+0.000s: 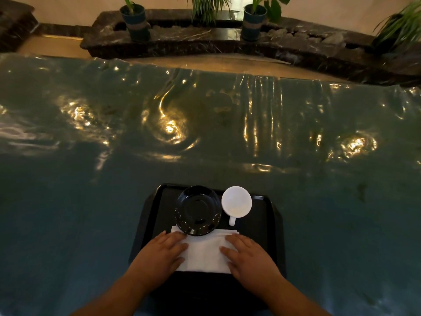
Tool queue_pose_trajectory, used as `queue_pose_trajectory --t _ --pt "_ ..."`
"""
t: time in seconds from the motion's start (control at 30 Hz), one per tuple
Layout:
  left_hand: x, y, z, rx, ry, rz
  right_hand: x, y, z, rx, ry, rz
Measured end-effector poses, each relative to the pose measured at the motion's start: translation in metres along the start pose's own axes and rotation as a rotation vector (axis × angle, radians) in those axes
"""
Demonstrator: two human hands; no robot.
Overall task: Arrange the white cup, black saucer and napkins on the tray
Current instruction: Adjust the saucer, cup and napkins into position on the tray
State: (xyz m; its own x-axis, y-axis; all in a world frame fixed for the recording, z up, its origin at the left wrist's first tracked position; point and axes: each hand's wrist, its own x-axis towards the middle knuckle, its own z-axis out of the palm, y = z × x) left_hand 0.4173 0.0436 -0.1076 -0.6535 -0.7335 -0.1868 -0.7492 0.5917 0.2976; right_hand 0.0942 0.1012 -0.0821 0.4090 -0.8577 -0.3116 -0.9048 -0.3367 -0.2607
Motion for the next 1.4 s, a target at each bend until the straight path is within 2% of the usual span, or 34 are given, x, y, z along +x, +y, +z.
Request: queue_pose_trajectory --t 0.33,0.53,0.6,0.7,0.8,0.83,0.9,1.0,1.4 --pt "0.006 -0.001 -0.014 -0.001 -0.094 -0.012 0.008 -0.002 -0.008 0.008 -0.034 0.011" --pt "0.011 -0.001 -0.016 0.059 -0.037 0.024 0.012 -0.005 -0.008 0.021 -0.013 0.018" --pt "0.017 0.002 -0.023 0.06 -0.01 0.062 0.015 -0.011 -0.017 0.032 0.046 -0.001" --pt "0.03 0.008 -0.035 0.062 0.097 0.093 0.024 -0.016 -0.043 0.067 0.253 -0.034" --pt "0.047 0.018 -0.049 0.013 0.2 -0.037 0.038 -0.012 -0.071 0.156 0.472 0.137" --pt "0.055 0.022 -0.054 0.005 0.149 -0.129 0.044 -0.008 -0.081 0.176 0.465 0.225" --pt "0.069 0.027 -0.06 0.006 -0.023 -0.269 0.055 0.002 -0.093 0.218 0.322 0.368" --pt "0.083 0.03 -0.065 0.01 -0.222 -0.347 0.067 0.012 -0.099 0.223 0.099 0.443" --pt "0.098 0.031 -0.072 0.034 -0.343 -0.339 0.067 0.022 -0.098 0.245 0.102 0.442"
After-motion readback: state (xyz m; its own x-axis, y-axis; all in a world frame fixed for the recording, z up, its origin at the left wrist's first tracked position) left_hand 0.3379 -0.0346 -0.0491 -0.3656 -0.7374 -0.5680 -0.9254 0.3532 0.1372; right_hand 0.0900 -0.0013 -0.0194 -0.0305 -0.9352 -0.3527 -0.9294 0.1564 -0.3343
